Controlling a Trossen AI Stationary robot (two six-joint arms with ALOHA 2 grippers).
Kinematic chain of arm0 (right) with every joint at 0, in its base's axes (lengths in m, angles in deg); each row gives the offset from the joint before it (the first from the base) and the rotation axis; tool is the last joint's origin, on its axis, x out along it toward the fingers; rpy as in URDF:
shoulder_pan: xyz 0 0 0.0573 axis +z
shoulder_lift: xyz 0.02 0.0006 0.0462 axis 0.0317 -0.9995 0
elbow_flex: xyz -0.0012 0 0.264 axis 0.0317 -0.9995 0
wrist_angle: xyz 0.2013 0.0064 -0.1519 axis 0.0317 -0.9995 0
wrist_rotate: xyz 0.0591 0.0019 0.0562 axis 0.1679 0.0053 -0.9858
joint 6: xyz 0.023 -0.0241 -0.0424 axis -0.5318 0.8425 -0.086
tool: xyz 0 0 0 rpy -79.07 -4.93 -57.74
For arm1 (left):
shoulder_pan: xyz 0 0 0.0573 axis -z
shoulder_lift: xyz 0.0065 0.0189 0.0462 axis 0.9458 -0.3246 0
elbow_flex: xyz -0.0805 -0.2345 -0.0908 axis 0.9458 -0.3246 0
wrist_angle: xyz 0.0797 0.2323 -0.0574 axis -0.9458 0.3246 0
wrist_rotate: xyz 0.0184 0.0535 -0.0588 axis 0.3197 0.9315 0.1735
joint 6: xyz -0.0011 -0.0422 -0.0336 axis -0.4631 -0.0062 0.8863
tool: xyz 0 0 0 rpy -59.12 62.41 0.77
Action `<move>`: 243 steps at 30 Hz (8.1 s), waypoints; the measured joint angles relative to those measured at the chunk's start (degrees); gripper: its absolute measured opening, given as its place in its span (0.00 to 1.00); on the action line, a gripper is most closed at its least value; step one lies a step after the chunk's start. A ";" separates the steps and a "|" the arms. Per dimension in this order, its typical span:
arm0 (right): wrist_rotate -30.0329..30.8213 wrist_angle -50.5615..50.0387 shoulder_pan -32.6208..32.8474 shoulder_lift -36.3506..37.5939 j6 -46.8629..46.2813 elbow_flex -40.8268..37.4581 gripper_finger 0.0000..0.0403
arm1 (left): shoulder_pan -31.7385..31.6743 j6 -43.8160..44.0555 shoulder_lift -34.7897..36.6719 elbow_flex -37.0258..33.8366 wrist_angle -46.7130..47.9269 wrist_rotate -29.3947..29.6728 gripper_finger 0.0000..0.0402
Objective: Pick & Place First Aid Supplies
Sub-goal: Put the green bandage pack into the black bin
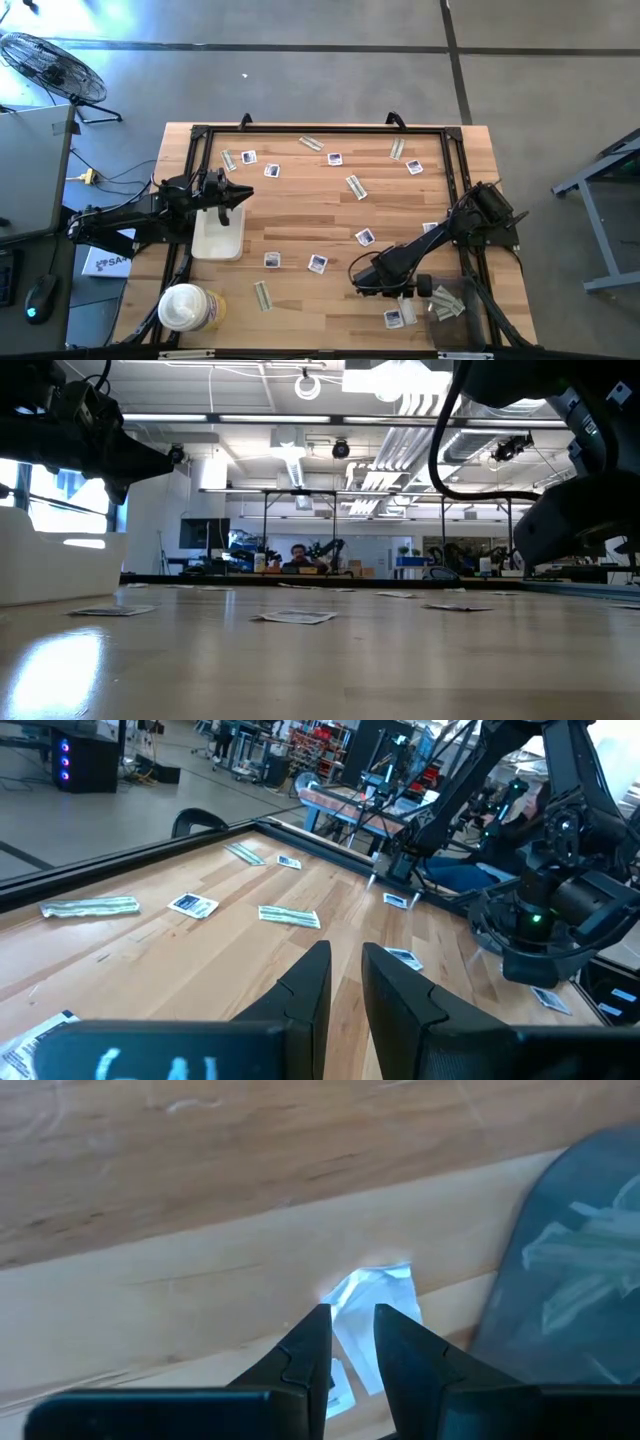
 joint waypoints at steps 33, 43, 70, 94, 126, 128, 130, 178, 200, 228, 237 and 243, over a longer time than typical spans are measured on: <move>1.65 0.39 0.16 -1.73 -1.10 0.13 0.04 | 0.01 -0.01 0.01 0.01 0.00 -0.01 0.15; 3.22 -0.10 0.13 -1.43 2.17 0.24 0.00 | 0.01 0.00 0.00 0.01 0.00 0.00 0.15; 23.69 -3.83 9.42 24.49 13.79 1.88 0.00 | 0.00 -0.01 -0.01 0.00 0.00 -0.02 0.15; 24.95 7.70 5.67 2.87 42.32 5.19 0.11 | 0.02 -0.02 0.01 0.00 0.00 -0.02 0.15; 28.80 0.86 4.59 2.73 69.85 2.36 0.21 | 0.02 0.00 -0.01 0.00 0.00 -0.02 0.15; 27.10 1.43 4.53 2.73 70.76 1.15 0.21 | 0.02 0.00 0.00 0.02 0.00 0.00 0.15; 26.25 1.13 4.57 2.73 71.13 0.25 0.21 | 0.00 -0.01 0.00 0.00 0.00 -0.02 0.15; 19.72 5.11 4.90 1.06 79.16 0.19 0.20 | 0.00 -0.02 0.02 0.00 0.00 0.00 0.15; 26.83 -6.28 4.72 5.31 72.70 5.43 0.01 | 0.00 0.00 0.00 0.00 0.00 -0.02 0.15; 62.42 -35.69 35.94 27.75 46.34 -1.51 0.00 | 0.00 0.00 0.00 0.00 0.00 -0.02 0.15; 75.44 -29.89 46.43 31.81 50.01 -7.54 0.00 | 0.02 -0.02 0.02 0.02 0.00 -0.02 0.15; 75.46 -20.45 51.58 32.13 48.51 -15.04 0.00 | 0.02 0.00 0.01 0.01 -0.01 -0.01 0.15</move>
